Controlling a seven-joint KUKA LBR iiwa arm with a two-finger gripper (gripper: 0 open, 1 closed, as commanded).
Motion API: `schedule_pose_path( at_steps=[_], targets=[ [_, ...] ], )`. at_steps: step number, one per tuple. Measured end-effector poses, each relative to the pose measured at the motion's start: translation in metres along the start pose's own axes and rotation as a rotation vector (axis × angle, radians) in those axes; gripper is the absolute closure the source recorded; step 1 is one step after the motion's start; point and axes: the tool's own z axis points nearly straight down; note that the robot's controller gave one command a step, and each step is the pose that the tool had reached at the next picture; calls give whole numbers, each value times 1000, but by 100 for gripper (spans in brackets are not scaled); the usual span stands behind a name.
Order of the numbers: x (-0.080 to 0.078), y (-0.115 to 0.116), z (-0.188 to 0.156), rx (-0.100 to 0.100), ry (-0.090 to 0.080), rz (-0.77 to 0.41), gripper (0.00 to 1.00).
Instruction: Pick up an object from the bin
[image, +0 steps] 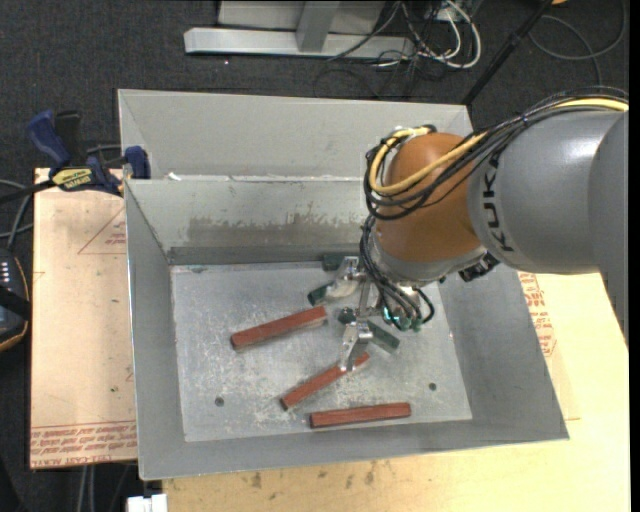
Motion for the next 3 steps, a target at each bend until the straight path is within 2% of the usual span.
schedule_pose_path(
  at_steps=[1, 2, 3],
  targets=[
    [-2, 0, -4, 0, -8, 1, 0],
    [-28, 13, 61, -3, -30, -36, 100],
    [-28, 13, 61, -3, -30, -36, 100]
  ],
)
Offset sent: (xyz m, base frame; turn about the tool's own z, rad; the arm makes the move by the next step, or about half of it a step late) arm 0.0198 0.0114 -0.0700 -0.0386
